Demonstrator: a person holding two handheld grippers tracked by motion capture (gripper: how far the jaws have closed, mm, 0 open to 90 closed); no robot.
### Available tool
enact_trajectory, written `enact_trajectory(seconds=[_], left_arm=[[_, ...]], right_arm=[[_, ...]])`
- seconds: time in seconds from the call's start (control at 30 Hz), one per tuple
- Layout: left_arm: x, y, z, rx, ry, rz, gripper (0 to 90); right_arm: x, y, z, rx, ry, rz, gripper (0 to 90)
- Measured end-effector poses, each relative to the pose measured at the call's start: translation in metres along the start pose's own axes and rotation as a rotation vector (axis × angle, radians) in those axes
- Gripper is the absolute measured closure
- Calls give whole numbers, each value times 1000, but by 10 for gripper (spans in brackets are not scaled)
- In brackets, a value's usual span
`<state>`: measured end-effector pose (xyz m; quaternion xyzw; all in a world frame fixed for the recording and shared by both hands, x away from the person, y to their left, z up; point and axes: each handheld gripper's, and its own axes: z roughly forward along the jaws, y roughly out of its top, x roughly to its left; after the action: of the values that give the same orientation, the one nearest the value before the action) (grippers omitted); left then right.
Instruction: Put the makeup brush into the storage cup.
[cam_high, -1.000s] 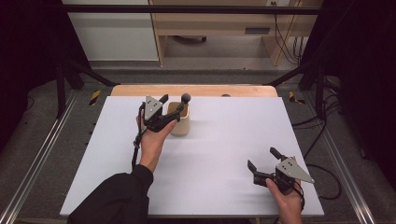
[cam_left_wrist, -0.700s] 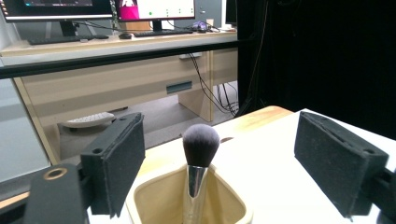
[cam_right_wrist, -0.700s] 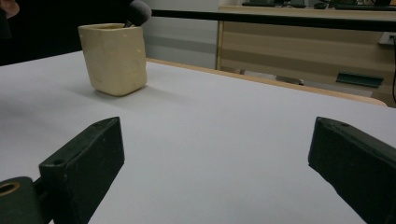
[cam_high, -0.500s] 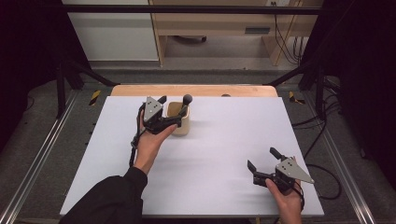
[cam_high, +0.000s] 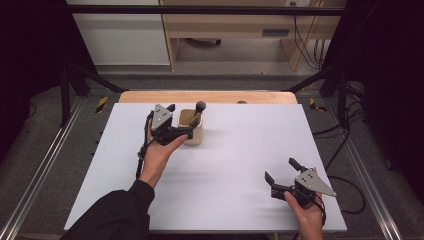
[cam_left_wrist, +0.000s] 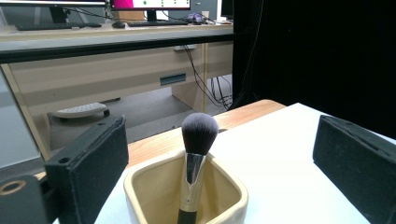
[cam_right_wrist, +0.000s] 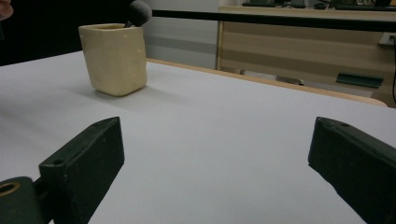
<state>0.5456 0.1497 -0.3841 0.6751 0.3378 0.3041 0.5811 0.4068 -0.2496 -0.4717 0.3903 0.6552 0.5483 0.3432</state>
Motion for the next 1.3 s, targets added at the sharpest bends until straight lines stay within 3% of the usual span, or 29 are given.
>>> enact_trajectory(seconds=[0.73,1.3], left_arm=[[1,-4,-12,14,-36,7,19],[-11,-15,-22,26,-77,34,17]], right_arm=[[1,0,0,-1,0,-3,38],[1,0,0,0,0,-4,38]])
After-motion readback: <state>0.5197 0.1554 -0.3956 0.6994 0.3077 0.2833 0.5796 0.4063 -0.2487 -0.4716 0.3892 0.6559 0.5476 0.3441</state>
